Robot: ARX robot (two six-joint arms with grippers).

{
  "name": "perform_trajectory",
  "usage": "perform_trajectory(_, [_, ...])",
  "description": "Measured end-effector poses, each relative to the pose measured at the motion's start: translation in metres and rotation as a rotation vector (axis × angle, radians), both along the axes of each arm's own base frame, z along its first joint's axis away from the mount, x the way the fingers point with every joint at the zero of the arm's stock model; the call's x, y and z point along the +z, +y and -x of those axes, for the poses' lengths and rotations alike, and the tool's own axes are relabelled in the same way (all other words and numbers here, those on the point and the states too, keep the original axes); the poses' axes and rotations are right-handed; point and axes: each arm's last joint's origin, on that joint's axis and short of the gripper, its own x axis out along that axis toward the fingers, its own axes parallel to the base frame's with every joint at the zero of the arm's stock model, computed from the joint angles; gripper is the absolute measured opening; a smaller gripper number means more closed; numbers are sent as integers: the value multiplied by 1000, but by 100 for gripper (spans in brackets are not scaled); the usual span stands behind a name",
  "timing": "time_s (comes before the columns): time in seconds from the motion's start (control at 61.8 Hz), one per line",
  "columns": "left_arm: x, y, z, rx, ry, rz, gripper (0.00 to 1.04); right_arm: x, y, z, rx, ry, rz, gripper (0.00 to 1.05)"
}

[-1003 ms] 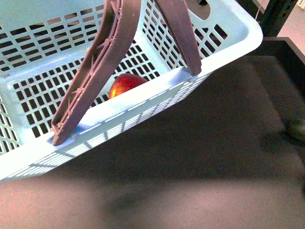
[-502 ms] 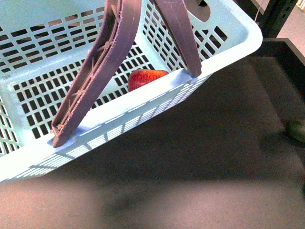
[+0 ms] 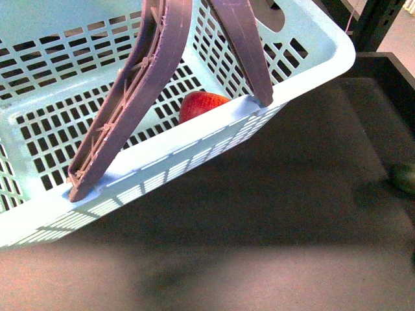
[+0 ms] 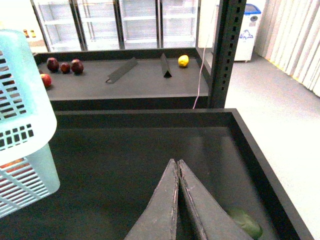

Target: Pick apple with right arm and hold basket with left

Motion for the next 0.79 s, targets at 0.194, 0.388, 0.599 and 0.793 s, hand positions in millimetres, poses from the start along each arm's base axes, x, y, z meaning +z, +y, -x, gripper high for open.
perform_trajectory(0.194, [0,0,0,0,-1,0,16,2,0,7,-1,-9,0,2])
perform_trajectory(0.388, [0,0,0,0,-1,0,16,2,0,13,-2,-10,0,2])
perform_trajectory(0.599, [0,0,0,0,-1,0,16,2,0,18,-2,-10,0,2])
perform_trajectory(0.793, [0,0,0,0,0,0,16,2,0,21,-2,-10,0,2])
